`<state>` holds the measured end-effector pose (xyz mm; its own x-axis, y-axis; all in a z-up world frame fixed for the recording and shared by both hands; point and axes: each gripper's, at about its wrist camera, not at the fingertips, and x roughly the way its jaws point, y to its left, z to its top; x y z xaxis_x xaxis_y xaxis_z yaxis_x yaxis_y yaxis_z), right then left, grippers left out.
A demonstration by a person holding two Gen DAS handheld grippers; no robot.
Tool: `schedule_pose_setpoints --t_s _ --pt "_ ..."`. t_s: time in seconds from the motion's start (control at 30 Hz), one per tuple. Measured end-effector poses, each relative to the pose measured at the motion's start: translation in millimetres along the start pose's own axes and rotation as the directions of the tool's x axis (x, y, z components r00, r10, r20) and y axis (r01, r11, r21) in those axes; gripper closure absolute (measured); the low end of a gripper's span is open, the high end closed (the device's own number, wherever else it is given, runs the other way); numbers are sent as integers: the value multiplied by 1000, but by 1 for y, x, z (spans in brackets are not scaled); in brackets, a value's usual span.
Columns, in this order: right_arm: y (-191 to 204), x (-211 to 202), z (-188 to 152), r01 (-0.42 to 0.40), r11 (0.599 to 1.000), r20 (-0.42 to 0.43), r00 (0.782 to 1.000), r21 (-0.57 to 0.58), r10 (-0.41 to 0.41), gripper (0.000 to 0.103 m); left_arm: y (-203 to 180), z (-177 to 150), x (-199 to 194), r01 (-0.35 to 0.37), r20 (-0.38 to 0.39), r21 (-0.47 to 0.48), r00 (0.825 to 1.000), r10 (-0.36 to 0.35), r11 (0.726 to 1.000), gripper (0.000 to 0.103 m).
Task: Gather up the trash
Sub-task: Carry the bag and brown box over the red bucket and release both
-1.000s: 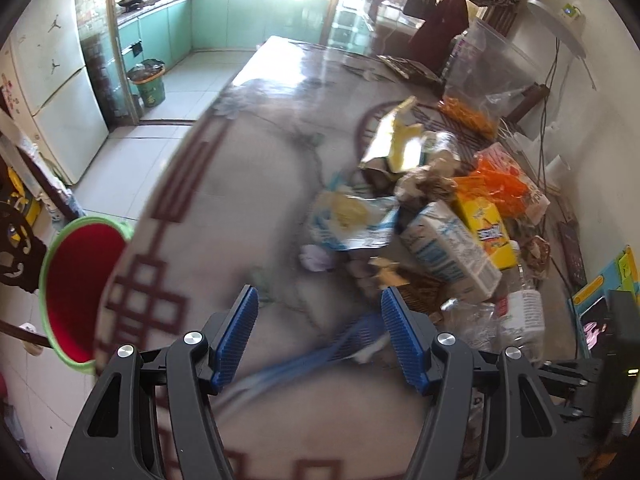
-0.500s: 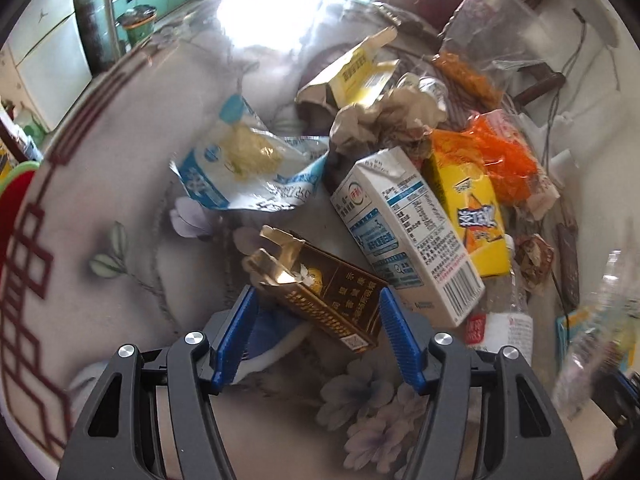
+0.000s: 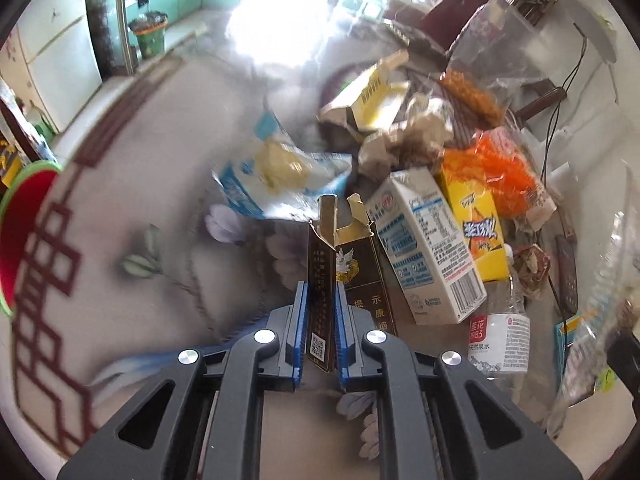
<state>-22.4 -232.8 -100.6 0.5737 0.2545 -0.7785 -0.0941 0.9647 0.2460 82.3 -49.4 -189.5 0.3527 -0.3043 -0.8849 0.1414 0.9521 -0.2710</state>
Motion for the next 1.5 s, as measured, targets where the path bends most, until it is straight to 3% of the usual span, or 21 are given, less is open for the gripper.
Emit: schedule_pose_setpoints --t_s 0.2,0.53,0.93,1.27,1.5 --pt "19 6 8 -8 999 1 1000 -37 8 96 0 6 -39 -16 88 51 996 11 999 93" --pt "42 10 15 -18 997 13 1000 -73 19 96 -4 8 -94 -75 219 135 975 44 988 93" --pt "53 5 17 -16 994 29 999 -104 19 96 -2 3 -114 -79 261 125 964 44 989 93" --pt "62 5 19 -23 995 45 999 -98 28 96 4 2 -143 -156 331 135 938 104 979 93" --pt "78 17 26 9 997 54 999 -81 -4 96 21 9 -149 -163 355 164 930 96 973 93"
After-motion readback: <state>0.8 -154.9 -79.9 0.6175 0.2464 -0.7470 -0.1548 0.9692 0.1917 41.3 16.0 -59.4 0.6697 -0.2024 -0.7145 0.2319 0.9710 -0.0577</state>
